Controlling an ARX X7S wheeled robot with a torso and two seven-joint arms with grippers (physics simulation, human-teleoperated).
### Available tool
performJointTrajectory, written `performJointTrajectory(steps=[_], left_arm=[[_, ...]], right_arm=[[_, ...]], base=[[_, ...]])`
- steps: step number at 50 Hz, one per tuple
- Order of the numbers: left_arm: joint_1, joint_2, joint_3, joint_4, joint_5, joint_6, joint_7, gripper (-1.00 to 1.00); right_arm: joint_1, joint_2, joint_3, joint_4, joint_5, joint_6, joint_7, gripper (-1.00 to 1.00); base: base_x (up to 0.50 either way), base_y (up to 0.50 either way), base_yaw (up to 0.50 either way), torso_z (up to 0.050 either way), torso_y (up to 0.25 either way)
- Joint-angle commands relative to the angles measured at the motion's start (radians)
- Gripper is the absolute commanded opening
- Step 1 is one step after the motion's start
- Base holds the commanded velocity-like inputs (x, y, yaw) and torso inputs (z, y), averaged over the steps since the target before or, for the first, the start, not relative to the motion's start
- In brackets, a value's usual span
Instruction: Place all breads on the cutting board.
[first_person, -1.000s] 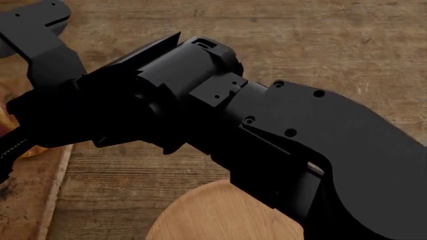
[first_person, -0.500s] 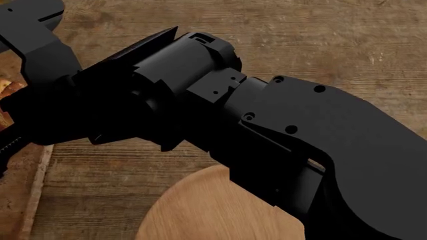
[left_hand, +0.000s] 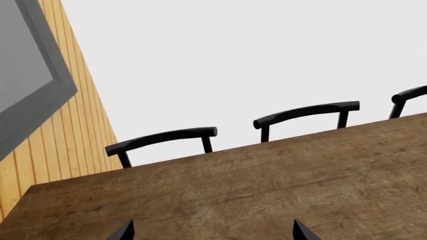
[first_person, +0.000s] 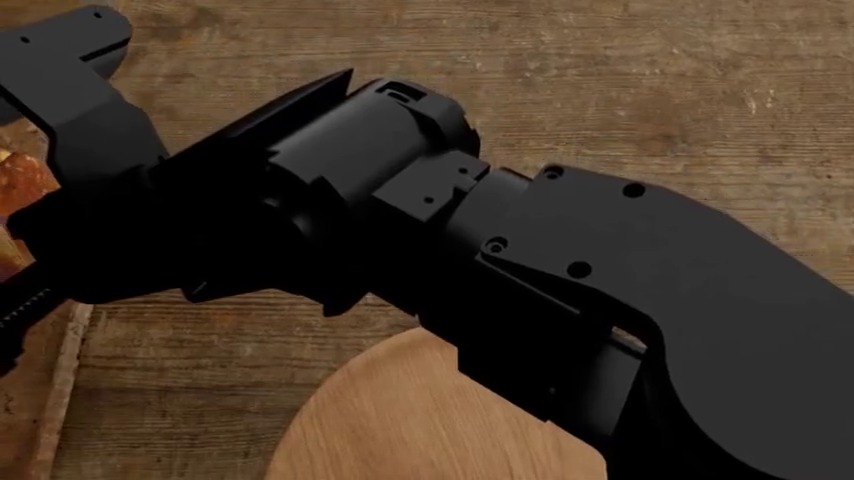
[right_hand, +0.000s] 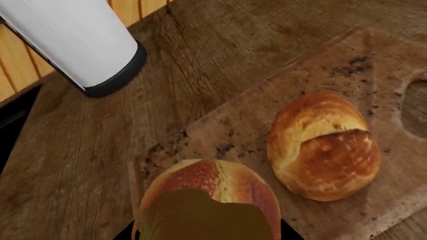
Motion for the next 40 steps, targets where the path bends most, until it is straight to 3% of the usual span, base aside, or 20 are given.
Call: performJointTrajectory(steps=[1,16,32,40], left_arm=[[0.000,-0.010,0.003,-0.003,0.006,0.000,0.013,1.00],[0.000,-0.007,-0.008,0.000,0.001,0.000,-0.003,1.00],[0.000,0.008,-0.022,0.013,-0.116,0.000,-0.128,1.00],[0.000,0.020,-0.028,0.005,-0.128,0.000,-0.123,1.00]], right_arm=[[-0.013,0.000,0.006,0.005,-0.038,-0.004,-0.011,1.00],[0.012,0.000,0.007,0.014,-0.037,-0.003,-0.020,1.00],[0.189,0.000,0.005,0.002,-0.013,0.060,-0.016,1.00],[0.303,0.000,0.006,0.009,-0.001,0.100,-0.037,1.00]], base=[[0.00,0.04,-0.01,0.000,0.000],[0.00,0.04,-0.01,0.000,0.000],[0.00,0.04,-0.01,0.000,0.000],[0.00,0.04,-0.01,0.000,0.000]])
